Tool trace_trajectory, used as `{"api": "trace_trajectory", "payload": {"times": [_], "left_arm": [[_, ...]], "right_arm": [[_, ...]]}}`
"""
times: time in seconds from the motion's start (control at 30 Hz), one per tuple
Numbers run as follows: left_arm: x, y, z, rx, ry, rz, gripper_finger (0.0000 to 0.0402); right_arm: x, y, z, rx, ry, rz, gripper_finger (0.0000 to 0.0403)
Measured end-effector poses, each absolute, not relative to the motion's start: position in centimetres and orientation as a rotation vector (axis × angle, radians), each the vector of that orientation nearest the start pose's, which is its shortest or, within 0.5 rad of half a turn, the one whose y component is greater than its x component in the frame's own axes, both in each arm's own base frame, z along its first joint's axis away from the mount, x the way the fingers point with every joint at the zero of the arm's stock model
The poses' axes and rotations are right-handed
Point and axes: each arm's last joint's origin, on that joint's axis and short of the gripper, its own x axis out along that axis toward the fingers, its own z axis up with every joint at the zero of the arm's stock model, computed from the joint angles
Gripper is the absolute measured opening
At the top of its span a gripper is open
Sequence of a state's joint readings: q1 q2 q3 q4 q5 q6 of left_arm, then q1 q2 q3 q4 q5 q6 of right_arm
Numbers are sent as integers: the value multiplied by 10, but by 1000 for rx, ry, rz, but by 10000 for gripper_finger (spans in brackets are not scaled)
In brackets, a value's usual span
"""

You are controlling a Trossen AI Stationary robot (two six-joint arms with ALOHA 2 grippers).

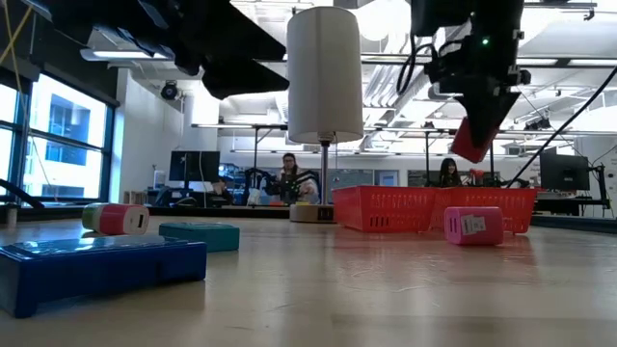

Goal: Pick & Place Office items
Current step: Put the red charger adapter into the right red bin

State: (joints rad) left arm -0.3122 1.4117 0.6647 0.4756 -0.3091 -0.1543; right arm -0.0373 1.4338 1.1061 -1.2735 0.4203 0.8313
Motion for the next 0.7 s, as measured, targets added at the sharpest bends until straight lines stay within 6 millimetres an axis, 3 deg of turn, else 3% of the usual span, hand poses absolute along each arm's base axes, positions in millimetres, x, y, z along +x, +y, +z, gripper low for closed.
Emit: {"api": "trace_trajectory", "payload": {"times": [0.2,0.7], "left_arm": [[279,-81,216,-80,264,18,320],[278,-81,213,-150,290,28,320]], "right_arm": [[233,-32,246,413,1346,-927,109],[224,-58,208,549,1392,-883,109]]}}
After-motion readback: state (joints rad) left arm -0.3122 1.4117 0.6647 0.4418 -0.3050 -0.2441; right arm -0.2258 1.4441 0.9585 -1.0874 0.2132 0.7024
